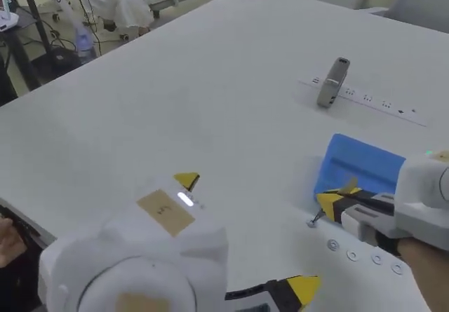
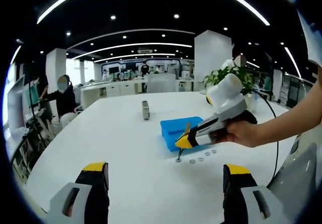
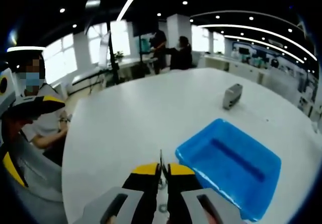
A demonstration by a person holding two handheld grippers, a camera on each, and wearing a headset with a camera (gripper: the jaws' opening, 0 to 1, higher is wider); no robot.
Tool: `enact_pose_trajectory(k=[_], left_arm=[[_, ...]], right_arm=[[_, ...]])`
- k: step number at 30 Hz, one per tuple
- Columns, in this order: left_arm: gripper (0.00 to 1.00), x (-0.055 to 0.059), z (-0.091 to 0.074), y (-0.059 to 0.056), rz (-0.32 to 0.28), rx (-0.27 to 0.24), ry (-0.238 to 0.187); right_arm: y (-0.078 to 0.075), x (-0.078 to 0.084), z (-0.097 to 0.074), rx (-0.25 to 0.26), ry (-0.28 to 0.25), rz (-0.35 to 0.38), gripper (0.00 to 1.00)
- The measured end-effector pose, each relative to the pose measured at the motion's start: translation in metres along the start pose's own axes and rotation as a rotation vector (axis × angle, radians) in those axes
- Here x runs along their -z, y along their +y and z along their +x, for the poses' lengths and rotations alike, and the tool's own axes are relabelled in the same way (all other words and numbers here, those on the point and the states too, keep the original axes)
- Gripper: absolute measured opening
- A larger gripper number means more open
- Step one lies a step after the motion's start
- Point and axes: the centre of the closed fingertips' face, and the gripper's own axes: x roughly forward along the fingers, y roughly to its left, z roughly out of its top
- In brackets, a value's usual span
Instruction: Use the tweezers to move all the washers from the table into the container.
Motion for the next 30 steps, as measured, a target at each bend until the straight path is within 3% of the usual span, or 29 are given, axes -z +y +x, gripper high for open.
enact_pose_trajectory(k=[6, 12, 17, 21, 23, 28, 30], left_arm=[[0.97, 0.003, 0.001, -0.001, 0.013, -0.001, 0.017], [0.98, 0.004, 0.002, 0.000, 0.018, -0.008, 0.022], [0.98, 0.007, 0.004, 0.003, 0.022, -0.023, 0.039], [0.98, 0.010, 0.005, 0.003, 0.039, -0.029, 0.054], [0.98, 0.011, 0.005, 0.003, 0.044, -0.031, 0.063], [0.97, 0.013, 0.005, 0.004, 0.046, -0.035, 0.068], [0.97, 0.013, 0.005, 0.004, 0.049, -0.034, 0.071]], right_arm=[[0.001, -0.012, -0.011, -0.020, -0.026, 0.032, 0.02], [0.004, -0.040, -0.029, -0.016, -0.086, 0.006, 0.02], [-0.006, -0.065, -0.038, 0.005, -0.159, 0.025, 0.02], [-0.026, -0.080, -0.039, 0.081, -0.214, 0.035, 0.02], [-0.035, -0.081, -0.036, 0.112, -0.215, 0.038, 0.02], [-0.058, -0.062, -0.015, 0.189, -0.164, 0.006, 0.02], [-0.060, -0.057, -0.009, 0.195, -0.158, 0.014, 0.02]])
